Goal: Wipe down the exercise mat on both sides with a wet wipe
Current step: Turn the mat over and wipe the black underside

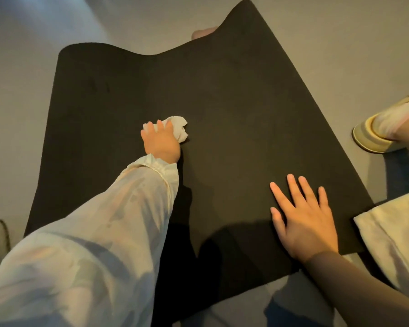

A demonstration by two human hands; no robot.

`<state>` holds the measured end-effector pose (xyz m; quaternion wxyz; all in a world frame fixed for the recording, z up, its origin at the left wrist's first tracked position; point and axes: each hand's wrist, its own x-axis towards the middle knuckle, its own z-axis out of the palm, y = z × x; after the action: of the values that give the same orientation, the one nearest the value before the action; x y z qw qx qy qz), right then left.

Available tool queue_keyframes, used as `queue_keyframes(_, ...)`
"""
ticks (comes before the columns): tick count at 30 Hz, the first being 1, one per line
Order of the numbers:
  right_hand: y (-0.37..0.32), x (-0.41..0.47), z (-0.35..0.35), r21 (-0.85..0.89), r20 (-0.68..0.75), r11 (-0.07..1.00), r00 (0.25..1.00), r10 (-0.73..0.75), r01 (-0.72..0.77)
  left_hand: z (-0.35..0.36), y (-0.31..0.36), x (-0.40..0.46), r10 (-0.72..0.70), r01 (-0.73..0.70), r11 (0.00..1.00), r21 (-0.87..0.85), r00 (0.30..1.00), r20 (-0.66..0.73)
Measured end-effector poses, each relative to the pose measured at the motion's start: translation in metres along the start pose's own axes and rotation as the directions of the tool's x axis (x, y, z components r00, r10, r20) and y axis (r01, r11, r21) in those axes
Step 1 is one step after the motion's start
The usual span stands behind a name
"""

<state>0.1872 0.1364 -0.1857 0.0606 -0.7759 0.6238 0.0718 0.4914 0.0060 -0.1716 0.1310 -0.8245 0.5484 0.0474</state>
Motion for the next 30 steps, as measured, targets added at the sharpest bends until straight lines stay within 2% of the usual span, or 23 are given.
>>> queue_keyframes(2,0.000,0.001,0.001,-0.004,0.002,1.000,1.000,0.004,-0.004,-0.001,-0.001,-0.005,0.113,-0.115,0.993,-0.026,0.992,-0.056)
queue_keyframes(5,0.001,0.003,0.005,-0.006,0.006,1.000,1.000,0.016,-0.016,-0.004,0.007,-0.018,0.266,-0.287,0.943,-0.166,0.954,-0.137)
queue_keyframes(8,0.002,0.003,0.005,0.000,0.011,1.000,1.000,0.015,-0.015,0.001,0.018,-0.042,0.291,-0.269,0.884,-0.382,0.957,0.000)
queue_keyframes(10,0.002,0.002,0.003,0.003,0.000,1.000,1.000,0.003,-0.003,0.011,0.015,-0.067,0.313,-0.282,0.851,-0.442,0.950,-0.005)
queue_keyframes(14,0.001,0.000,0.001,-0.005,-0.023,1.000,1.000,-0.012,0.012,0.021,0.004,-0.126,0.458,-0.416,0.746,-0.519,0.887,-0.053)
queue_keyframes(22,0.004,0.002,0.004,-0.037,0.051,0.999,0.998,-0.036,0.038,0.030,0.001,-0.220,0.591,-0.441,0.660,-0.608,0.805,0.058)
queue_keyframes(27,-0.003,-0.012,-0.005,0.051,0.220,0.999,0.975,-0.022,0.011,0.020,-0.007,-0.264,0.685,-0.502,0.680,-0.535,0.695,0.218)
queue_keyframes(30,-0.009,-0.033,-0.015,0.089,0.313,0.996,0.949,-0.040,0.012,-0.002,-0.018,-0.270,0.674,-0.427,0.682,-0.594,0.681,0.285)
